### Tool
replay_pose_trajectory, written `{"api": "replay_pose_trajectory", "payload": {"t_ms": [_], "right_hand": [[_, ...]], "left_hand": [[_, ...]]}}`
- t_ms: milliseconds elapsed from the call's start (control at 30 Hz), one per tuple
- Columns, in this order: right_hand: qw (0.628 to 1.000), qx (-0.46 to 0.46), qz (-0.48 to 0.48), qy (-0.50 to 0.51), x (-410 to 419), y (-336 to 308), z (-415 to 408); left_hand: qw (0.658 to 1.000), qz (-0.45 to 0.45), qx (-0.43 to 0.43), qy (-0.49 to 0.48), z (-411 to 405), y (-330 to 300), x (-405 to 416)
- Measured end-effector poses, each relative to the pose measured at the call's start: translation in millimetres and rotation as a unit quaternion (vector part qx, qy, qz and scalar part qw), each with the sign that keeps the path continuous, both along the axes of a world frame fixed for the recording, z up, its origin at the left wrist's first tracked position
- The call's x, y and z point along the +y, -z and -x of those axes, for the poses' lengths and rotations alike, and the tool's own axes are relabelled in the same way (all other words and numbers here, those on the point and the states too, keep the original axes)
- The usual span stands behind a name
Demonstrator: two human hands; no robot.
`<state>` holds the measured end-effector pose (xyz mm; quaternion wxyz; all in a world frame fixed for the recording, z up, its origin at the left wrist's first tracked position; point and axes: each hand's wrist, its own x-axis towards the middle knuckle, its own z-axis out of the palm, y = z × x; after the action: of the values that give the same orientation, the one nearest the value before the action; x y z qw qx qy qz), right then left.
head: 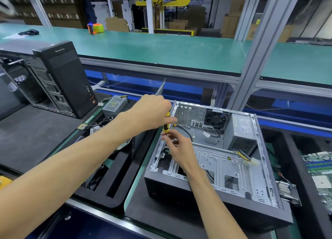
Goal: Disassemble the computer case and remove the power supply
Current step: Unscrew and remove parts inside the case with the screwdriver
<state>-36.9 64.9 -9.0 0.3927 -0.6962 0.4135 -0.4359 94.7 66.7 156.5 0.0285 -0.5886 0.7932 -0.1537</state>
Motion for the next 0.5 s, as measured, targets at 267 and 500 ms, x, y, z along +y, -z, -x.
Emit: {"api": "replay_pose_trajectory", "payload": {"t_ms": [267,500], "right_hand": [[0.999,-0.030,-0.021,0.007,-2,2,2],[1.000,0.008,0.020,0.010,-4,0,0]], "left_hand": [[0.990,-0.069,0.068,0.100,5,-6,5],[0.997,0.064,-0.031,-0.027,13,-1,2]]}}
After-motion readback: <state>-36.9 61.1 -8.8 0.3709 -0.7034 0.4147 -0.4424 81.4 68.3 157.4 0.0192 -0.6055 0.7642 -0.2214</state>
